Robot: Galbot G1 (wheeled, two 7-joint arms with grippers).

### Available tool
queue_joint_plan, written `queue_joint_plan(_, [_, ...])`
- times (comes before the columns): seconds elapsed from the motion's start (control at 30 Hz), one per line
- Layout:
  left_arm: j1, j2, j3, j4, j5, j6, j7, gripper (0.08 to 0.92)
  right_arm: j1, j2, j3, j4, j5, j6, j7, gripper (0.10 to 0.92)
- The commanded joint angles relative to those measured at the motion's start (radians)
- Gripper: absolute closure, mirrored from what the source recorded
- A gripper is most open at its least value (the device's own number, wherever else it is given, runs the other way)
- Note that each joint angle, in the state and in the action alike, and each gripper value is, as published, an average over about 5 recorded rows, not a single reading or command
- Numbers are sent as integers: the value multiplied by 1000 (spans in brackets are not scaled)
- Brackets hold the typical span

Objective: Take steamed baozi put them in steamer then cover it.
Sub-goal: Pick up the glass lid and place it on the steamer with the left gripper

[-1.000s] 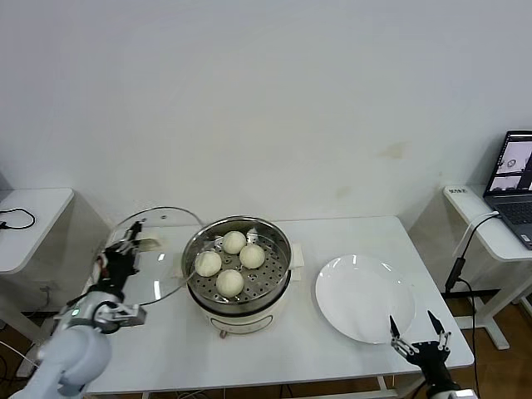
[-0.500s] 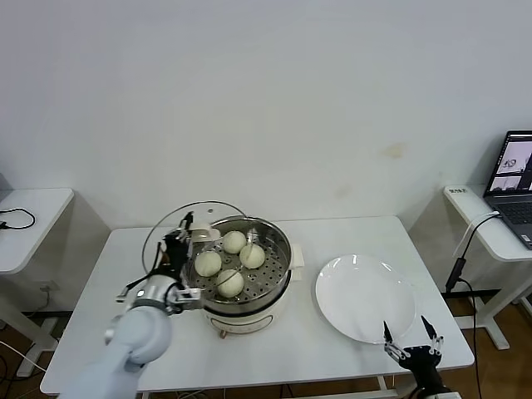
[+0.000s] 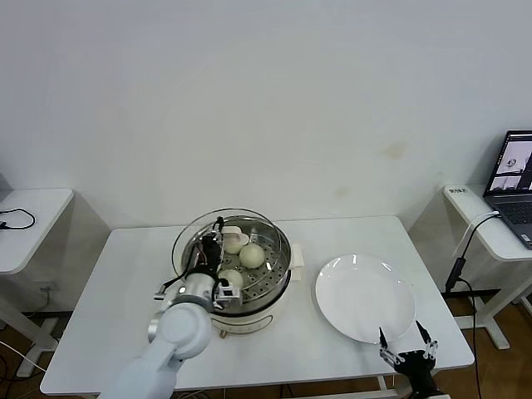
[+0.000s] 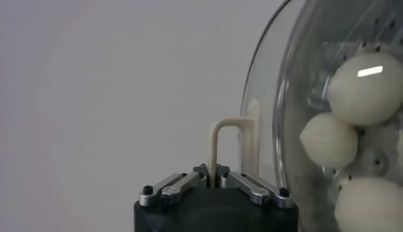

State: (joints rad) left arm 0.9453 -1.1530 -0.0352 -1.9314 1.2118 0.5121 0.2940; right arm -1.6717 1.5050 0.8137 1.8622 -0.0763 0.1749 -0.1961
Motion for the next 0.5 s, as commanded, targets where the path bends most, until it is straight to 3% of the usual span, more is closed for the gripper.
queue_joint_plan(0.03, [-21, -51, 52, 32, 77, 33, 56, 852, -1, 4, -5, -3, -18, 2, 2, 203])
queue_joint_plan(0.5, [-14, -68, 49, 55, 99, 10, 42, 852, -5, 5, -13, -7, -20, 7, 1, 203])
